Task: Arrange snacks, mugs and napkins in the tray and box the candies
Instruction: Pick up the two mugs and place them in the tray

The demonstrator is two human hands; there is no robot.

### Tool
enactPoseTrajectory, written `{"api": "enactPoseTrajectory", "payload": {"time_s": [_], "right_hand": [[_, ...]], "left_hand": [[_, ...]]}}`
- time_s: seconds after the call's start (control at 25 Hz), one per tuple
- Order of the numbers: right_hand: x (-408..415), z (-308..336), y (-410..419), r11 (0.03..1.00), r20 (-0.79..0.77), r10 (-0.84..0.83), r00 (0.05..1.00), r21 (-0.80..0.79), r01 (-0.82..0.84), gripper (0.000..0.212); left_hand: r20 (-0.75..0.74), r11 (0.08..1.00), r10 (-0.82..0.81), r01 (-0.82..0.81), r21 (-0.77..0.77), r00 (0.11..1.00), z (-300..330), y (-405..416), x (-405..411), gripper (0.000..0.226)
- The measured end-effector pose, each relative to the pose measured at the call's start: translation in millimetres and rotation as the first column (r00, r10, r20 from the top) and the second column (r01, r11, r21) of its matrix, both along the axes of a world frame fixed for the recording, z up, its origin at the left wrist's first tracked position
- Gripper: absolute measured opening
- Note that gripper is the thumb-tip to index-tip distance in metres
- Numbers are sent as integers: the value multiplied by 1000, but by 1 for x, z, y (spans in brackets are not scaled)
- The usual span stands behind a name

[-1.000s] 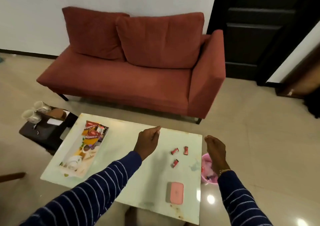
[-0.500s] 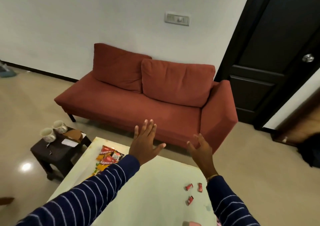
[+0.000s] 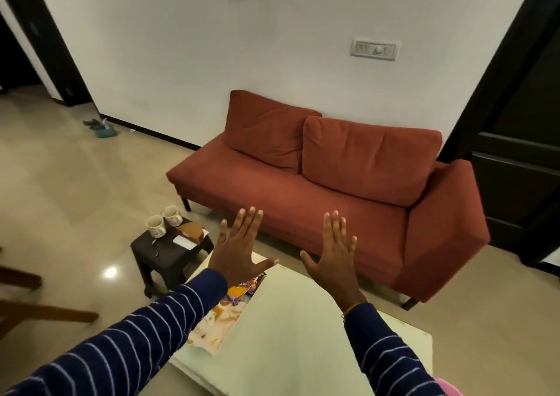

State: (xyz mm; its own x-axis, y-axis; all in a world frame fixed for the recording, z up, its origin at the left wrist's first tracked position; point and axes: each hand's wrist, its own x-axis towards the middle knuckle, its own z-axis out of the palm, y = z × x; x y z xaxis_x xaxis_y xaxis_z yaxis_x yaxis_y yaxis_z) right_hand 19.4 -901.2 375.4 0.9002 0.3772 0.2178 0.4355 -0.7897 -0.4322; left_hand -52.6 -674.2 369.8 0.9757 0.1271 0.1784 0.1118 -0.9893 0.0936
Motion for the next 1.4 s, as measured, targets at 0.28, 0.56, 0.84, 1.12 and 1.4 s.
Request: {"api": "enactPoseTrajectory", "payload": {"time_s": [0.28,0.56,0.84,1.12,1.4], "right_hand": [[-13,-11,142,998,-17,40,999,-53,-41,103],[-35,-15,293,994,-72,44,996,-99,-51,103],[-29,-8,351,987,-72,69,995,-138,-78,103],[-5,-11,395,986,-78,133,988,-91,-140,101],[7,-36,473,962,-136,253,958,-69,-264,94]], "left_hand": [[5,996,63,-63,-66,998,-13,156,-29,112],[0,999,36,-36,-27,999,-25,308,-41,110],[-100,999,23,-28,-46,995,-26,372,-31,107],[-100,997,75,-76,-9,992,-25,416,-20,104],[-146,994,107,-100,54,984,-33,464,-12,100]]}}
